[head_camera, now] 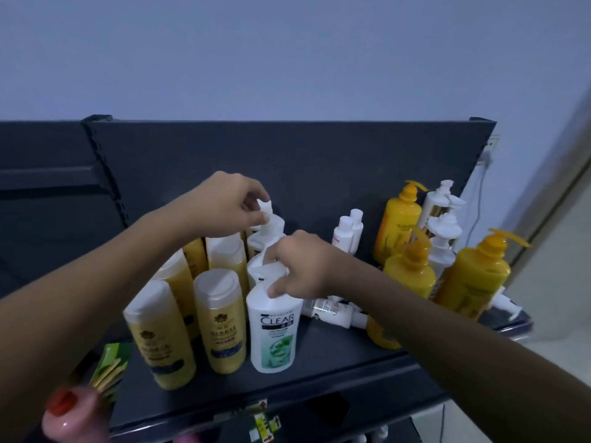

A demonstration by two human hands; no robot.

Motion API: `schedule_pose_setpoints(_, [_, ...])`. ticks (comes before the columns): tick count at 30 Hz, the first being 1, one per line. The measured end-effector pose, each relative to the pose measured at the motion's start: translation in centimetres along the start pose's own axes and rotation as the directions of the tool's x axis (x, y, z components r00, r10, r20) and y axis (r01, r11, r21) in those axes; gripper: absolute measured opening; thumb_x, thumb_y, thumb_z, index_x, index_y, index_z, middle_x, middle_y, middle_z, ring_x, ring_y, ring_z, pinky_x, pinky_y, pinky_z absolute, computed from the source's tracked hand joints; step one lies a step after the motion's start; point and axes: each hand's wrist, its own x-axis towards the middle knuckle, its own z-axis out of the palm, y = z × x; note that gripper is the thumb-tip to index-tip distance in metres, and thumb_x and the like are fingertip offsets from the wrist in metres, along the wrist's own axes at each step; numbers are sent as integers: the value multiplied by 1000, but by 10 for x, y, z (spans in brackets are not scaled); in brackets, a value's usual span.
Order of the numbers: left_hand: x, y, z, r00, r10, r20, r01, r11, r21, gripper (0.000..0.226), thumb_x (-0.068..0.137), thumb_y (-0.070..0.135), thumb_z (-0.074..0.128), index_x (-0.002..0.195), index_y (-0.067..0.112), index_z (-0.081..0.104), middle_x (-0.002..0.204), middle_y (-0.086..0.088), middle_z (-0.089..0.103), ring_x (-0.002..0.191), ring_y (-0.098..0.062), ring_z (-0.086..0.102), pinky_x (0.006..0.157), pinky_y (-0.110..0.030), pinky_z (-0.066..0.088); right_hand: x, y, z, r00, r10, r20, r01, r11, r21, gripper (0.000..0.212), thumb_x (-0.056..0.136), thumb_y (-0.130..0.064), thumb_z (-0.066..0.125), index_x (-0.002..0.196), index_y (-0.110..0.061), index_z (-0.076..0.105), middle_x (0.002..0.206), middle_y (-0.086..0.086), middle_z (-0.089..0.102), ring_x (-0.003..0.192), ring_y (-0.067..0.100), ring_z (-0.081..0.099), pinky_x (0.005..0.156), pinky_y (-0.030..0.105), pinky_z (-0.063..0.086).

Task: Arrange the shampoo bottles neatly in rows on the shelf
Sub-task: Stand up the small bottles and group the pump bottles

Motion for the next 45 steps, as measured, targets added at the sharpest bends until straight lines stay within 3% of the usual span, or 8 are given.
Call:
schedule_pose_setpoints(9, [0, 33, 1, 997, 1, -71, -2, 1000, -11, 27, 95, 36, 68, 119, 25, 72, 100, 13, 72, 89, -2, 67, 82, -20, 55, -16, 16, -11, 995, -87, 52, 86, 996, 9, 62, 84, -44, 79, 135, -16, 60, 116, 3, 71, 107, 21, 64, 92, 40, 55])
schedule_pose_setpoints(14, [18, 75, 8, 991, 37, -125, -38, 999, -7, 20, 95, 36, 67, 110, 27, 76, 98, 14, 74, 87, 2, 67, 79, -18, 52, -62, 93, -53, 995, -10, -101, 8, 1000, -25, 62, 78, -55, 80, 127, -19, 66, 111, -6, 73, 99, 12, 68, 88, 35, 56])
schedule_pose_setpoints(20, [49, 122, 59, 1000, -19, 16, 18, 998, 63, 21, 89, 34, 73, 110, 29, 75, 97, 11, 76, 94, -8, 70, 87, -36, 57, -106, 196, -104, 981, 12, -194, -29, 996, -87, 45, 83, -41, 79, 123, -23, 70, 107, -9, 73, 96, 6, 68, 86, 32, 58])
schedule_pose_setpoints(26, [56, 175, 136, 943, -106, 316, 180, 960, -215, 96, 57, 63, 88, 141, 38, 49, 126, 19, 62, 111, -4, 63, 93, -32, 55, -108, 268, -112, 1000, -26, 11, 28, 969, -246, 47, 86, -47, 75, 129, -32, 62, 116, -13, 67, 94, 5, 59, 81, 27, 53])
schedule_pose_setpoints(34, [54, 220, 179, 980, -191, 63, 201, 951, -236, 51, 58, 60, 87, 97, 36, 63, 86, 15, 61, 77, 1, 59, 56, -12, 39, -88, 296, -85, 980, -173, 102, 194, 950, -247, 23, 86, -36, 76, 97, -17, 75, 84, -4, 70, 76, 12, 61, 67, 34, 52])
schedule_pose_setpoints(39, [54, 230, 188, 978, -203, 45, 208, 939, -276, 49, 58, 57, 87, 97, 36, 64, 92, 16, 64, 83, 1, 61, 65, -18, 50, -79, 306, -87, 978, -207, 24, 206, 943, -261, 20, 83, -38, 77, 83, -18, 75, 69, -9, 59, 65, 9, 53, 58, 32, 47])
schedule_pose_setpoints(43, [60, 242, 201, 980, -191, 49, 197, 932, -303, 61, 57, 62, 84, 109, 40, 62, 102, 15, 63, 92, -1, 60, 76, -29, 56, -68, 308, -92, 978, -201, 48, 206, 936, -286, 42, 84, -38, 78, 58, -31, 46, 58, -9, 43, 56, 5, 39, 51, 27, 32])
schedule_pose_setpoints(45, [65, 249, 207, 983, -180, 43, 184, 933, -308, 63, 57, 63, 83, 111, 42, 59, 105, 15, 61, 95, -2, 59, 79, -32, 56, -62, 310, -91, 982, -186, 36, 188, 940, -283, 28, 83, -38, 78, 67, -30, 58, 63, -12, 44, 59, 5, 41, 55, 27, 36])
